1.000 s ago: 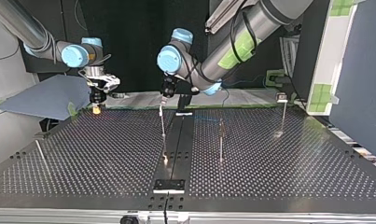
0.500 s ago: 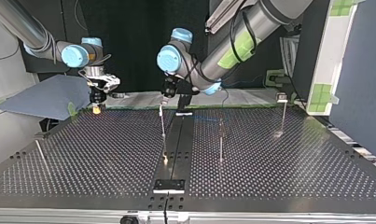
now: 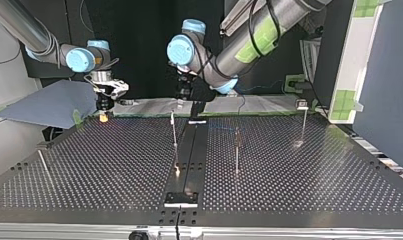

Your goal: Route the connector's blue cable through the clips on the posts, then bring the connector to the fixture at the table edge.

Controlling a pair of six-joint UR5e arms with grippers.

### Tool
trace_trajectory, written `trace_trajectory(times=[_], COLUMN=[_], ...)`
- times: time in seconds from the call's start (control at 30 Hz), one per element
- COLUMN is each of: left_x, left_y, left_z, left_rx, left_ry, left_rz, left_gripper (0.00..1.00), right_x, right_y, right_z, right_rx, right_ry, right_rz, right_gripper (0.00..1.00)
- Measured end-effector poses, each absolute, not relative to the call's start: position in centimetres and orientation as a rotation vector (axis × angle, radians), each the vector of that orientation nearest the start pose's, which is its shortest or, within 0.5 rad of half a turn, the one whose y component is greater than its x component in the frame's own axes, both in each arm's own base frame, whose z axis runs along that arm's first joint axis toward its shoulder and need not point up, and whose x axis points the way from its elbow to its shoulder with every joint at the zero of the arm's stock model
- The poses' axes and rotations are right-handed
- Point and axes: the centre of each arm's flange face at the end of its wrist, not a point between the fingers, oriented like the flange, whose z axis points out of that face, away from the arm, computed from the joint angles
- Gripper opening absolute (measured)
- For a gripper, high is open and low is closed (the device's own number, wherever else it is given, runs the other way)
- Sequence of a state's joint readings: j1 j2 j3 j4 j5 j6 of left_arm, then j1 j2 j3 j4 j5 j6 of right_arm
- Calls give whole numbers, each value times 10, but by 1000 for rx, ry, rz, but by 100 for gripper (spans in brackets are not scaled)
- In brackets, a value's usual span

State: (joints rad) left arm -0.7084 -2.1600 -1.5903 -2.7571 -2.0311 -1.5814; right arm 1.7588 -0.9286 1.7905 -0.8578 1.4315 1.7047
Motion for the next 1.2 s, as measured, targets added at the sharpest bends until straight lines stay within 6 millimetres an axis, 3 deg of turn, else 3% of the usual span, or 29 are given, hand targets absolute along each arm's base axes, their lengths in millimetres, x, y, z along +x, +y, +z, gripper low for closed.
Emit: trace_trajectory(times=[0.43, 0.83, 1.2], left_x=[384, 356, 340], left_y=[-460, -450, -429], left_z=[207, 234, 255], left_rx=[189, 136, 66], left_ry=[1663, 1583, 1508], left_rz=[-195, -392, -478], left_gripper=[100, 100, 100], right_x=[259, 259, 259], right_y=[-570, -570, -570], right_z=[105, 105, 105], right_rx=[1398, 1403, 1405], right_ry=[-1156, -1155, -1159], right_rz=[1547, 1553, 1554], right_gripper=[0, 0, 0])
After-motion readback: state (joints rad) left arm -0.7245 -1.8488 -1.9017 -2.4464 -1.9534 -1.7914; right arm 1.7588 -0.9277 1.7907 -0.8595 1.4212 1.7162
